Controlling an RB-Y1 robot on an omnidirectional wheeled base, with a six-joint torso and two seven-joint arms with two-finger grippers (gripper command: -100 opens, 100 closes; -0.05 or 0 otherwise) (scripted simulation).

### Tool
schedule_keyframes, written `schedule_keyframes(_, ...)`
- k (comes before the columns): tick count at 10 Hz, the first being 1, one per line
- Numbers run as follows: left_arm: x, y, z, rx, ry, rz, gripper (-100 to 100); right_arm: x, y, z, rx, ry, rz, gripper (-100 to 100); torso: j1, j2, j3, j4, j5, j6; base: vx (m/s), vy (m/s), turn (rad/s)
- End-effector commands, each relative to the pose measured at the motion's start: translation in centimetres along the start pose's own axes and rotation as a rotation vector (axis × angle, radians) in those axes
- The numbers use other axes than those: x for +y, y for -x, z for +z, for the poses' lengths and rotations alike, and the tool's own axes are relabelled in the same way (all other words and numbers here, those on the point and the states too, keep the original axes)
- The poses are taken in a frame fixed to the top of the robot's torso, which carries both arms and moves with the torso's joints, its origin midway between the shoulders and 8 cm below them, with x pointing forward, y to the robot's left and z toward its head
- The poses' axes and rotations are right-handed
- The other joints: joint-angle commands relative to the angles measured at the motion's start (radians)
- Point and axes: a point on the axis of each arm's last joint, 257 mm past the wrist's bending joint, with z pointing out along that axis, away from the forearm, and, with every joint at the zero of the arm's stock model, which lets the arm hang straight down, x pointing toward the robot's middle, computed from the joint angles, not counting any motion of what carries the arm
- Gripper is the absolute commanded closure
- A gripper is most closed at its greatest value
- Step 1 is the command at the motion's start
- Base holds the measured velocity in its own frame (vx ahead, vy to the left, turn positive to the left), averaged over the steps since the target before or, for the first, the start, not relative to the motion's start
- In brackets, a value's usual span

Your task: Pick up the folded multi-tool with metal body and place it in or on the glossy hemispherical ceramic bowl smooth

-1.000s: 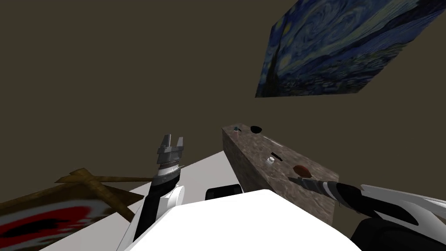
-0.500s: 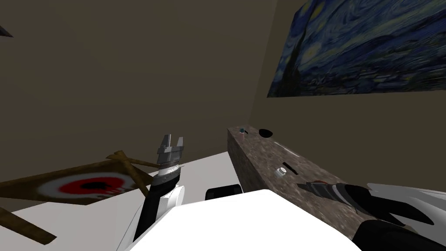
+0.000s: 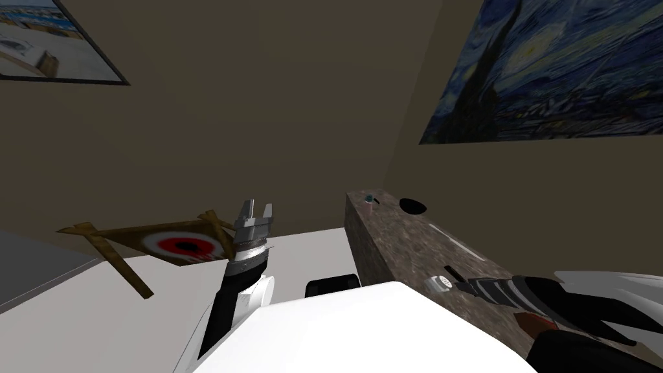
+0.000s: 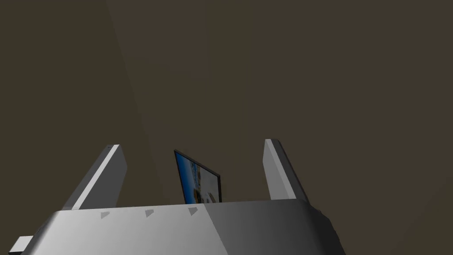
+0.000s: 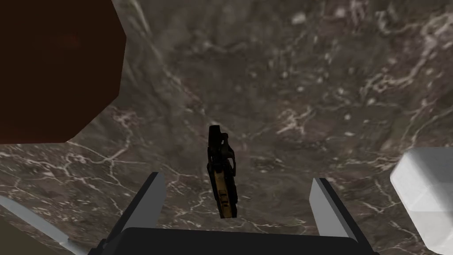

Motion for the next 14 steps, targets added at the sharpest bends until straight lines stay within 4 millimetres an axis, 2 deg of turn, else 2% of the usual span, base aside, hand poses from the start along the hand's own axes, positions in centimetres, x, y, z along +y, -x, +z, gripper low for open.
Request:
schedule_keyframes(1,0.0,0.0,0.0,0.0,0.0,0.0,0,0.0,0.0,0.0,0.0,0.0,0.0,-100,0.0,0.0,0.0,0.0,0.0,0.0,0.031,-0.037,0.052)
schedule_keyframes(2,0.0,0.0,0.0,0.0,0.0,0.0,0,0.0,0.0,0.0,0.001,0.001,-0.002,0,0.002,0.002,0.001,0.0,0.0,0.001,0.006,-0.007,-0.006)
schedule_keyframes(3,0.0,0.0,0.0,0.0,0.0,0.0,0,0.0,-0.9,0.2,-0.001,-0.002,0.007,-100,0.004,0.004,0.002,0.001,0.001,0.001,0.015,-0.009,0.076)
schedule_keyframes(5,0.0,0.0,0.0,0.0,0.0,0.0,0,0.0,-0.9,0.2,-0.001,-0.002,0.007,-100,0.004,0.004,0.003,0.001,0.001,0.001,0.01,-0.008,0.01)
schedule_keyframes(6,0.0,0.0,0.0,0.0,0.0,0.0,0,0.1,-1.7,0.4,-0.003,-0.005,0.015,-100,0.005,0.005,0.003,0.001,0.001,0.001,0.008,-0.007,0.06)
schedule_keyframes(8,0.0,0.0,0.0,0.0,0.0,0.0,0,0.1,-2.2,0.5,-0.004,-0.006,0.02,-100,0.005,0.004,0.003,0.001,0.001,0.001,0.014,-0.011,0.043)
schedule_keyframes(11,0.0,0.0,0.0,0.0,0.0,0.0,0,0.5,-4.3,1.1,-0.009,-0.011,0.04,-100,0.004,0.004,0.003,0.001,0.001,0.001,0.019,-0.015,0.068)
schedule_keyframes(12,0.0,0.0,0.0,0.0,0.0,0.0,0,0.5,-3.9,1.0,-0.008,-0.008,0.039,-100,0.004,0.004,0.002,0.001,0.001,0.001,0.011,-0.011,0.019)
schedule_keyframes(13,0.0,0.0,0.0,0.0,0.0,0.0,0,0.5,-3.9,1.0,-0.008,-0.01,0.038,100,0.004,0.004,0.003,0.001,0.001,0.001,0.0,0.0,0.0)
schedule_keyframes(14,0.0,0.0,0.0,0.0,0.0,0.0,0,0.5,-3.9,1.0,-0.008,-0.01,0.038,100,0.005,0.005,0.003,0.001,0.001,0.001,0.0,0.0,0.0)
